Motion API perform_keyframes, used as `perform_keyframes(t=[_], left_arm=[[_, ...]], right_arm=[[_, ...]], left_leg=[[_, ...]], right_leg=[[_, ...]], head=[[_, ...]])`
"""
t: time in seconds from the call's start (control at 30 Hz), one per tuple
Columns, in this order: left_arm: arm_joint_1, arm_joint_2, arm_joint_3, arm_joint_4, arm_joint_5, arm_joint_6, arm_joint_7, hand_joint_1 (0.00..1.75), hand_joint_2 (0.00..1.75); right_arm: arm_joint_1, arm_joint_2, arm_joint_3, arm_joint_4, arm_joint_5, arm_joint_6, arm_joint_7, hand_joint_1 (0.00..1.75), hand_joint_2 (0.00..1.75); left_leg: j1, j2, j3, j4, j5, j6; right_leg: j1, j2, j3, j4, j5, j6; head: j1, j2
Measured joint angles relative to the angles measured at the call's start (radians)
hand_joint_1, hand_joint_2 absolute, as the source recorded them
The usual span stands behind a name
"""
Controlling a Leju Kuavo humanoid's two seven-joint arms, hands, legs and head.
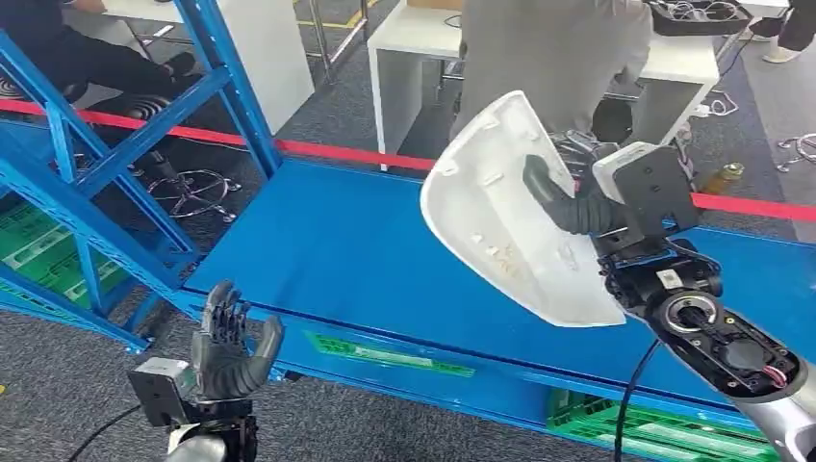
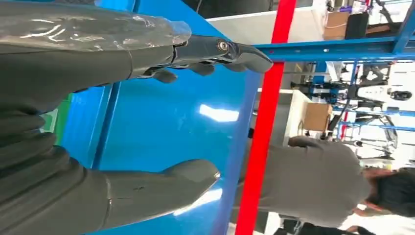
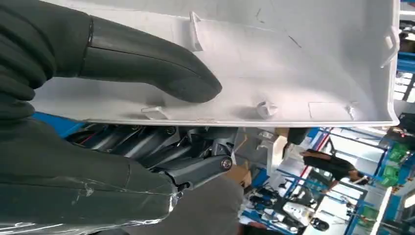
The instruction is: Take the parts from the cabinet and place them on the table.
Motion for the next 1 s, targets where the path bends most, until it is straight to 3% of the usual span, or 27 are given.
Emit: perform_keyframes(t=[0.63,0.87,0.93,1.0], left_arm=[[-0.009,0.001,0.002,-0.003,0.004,0.008,0.009,0.0,1.75],[-0.013,-0.003,0.002,-0.003,0.015,0.008,0.007,0.0,1.75],[-0.014,-0.002,0.002,-0.003,0.016,0.009,0.006,0.0,1.75],[-0.014,-0.003,0.002,-0.003,0.017,0.01,0.006,0.0,1.75]], right_arm=[[0.007,0.008,0.013,0.003,0.103,0.006,-0.024,1.75,1.75],[0.03,0.01,0.018,-0.037,0.279,0.031,-0.009,1.75,1.75],[0.03,0.013,0.024,-0.049,0.294,0.04,-0.003,1.75,1.75],[0.031,0.017,0.031,-0.059,0.297,0.046,-0.001,1.75,1.75]], left_leg=[[0.0,0.0,0.0,0.0,0.0,0.0],[0.0,0.0,0.0,0.0,0.0,0.0],[-0.005,-0.001,-0.003,0.008,-0.005,0.009],[-0.006,0.0,-0.005,0.006,-0.005,0.011]], right_leg=[[0.0,-0.001,0.0,0.0,0.0,0.0],[0.0,-0.001,0.0,0.0,0.0,0.0],[-0.006,-0.001,0.0,-0.002,0.002,0.006],[-0.006,-0.002,0.001,-0.004,0.003,0.008]], head=[[0.001,0.0],[0.002,0.0],[-0.003,0.0],[-0.003,0.0]])
